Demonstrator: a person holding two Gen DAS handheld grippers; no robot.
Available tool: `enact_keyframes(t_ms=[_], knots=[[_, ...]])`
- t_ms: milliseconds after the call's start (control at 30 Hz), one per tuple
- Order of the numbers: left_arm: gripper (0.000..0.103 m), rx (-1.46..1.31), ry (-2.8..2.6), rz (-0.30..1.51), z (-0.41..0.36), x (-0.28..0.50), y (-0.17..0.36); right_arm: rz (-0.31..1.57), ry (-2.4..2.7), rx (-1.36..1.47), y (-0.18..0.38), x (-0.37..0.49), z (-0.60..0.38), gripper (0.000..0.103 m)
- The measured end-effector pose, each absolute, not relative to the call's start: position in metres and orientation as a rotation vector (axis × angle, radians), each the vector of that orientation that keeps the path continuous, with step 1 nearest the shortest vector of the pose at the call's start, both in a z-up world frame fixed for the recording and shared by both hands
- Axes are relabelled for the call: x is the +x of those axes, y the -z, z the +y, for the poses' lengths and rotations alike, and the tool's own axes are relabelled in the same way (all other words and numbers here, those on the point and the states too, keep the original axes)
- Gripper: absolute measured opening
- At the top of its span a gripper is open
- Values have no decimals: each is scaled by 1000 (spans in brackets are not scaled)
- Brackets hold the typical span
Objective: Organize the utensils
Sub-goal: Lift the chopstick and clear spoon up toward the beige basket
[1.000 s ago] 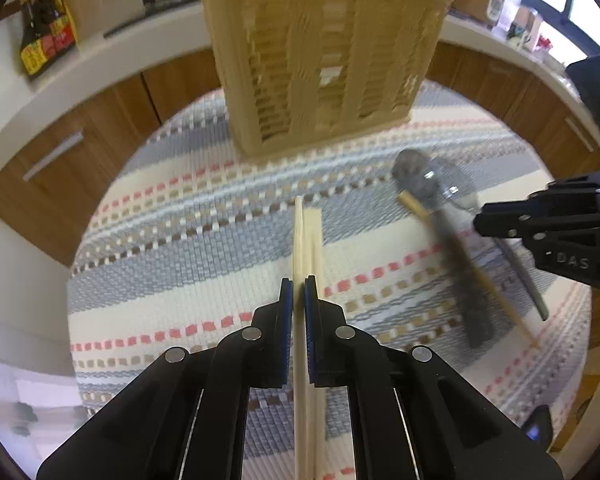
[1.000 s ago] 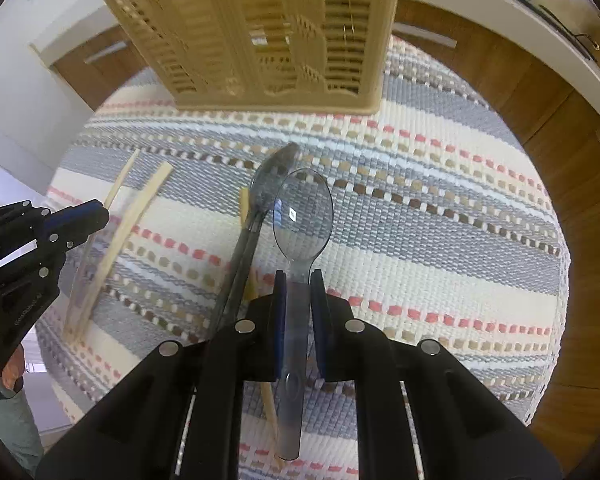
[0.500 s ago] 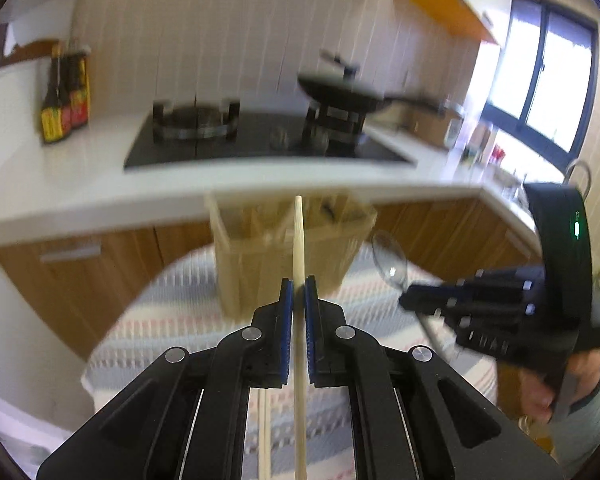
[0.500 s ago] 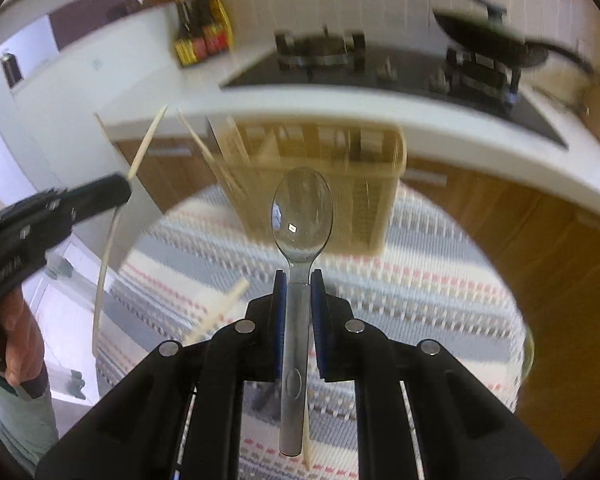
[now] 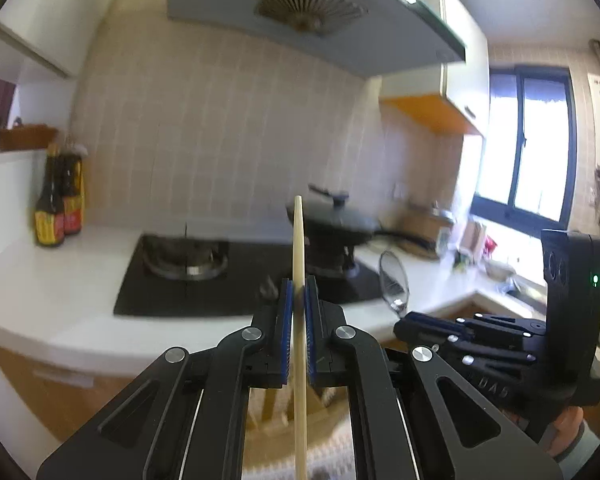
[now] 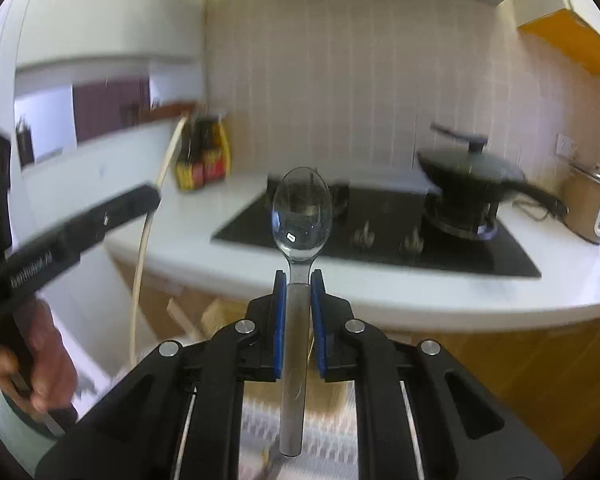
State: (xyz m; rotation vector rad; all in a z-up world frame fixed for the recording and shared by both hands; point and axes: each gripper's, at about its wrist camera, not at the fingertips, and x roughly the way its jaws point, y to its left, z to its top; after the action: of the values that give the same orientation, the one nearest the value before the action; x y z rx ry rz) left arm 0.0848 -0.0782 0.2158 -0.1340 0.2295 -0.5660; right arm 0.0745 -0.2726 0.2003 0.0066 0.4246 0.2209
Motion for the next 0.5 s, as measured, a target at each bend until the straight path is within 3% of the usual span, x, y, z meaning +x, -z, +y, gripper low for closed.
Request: enact_keyframes(t_ms=[233,500], knots=[[4,-178,470,96,-83,117,-204,298,-181,50,-184,117,-289,10],[4,-165,385,66,-92,144,-169,271,-164,34,-143,142,-285,10]])
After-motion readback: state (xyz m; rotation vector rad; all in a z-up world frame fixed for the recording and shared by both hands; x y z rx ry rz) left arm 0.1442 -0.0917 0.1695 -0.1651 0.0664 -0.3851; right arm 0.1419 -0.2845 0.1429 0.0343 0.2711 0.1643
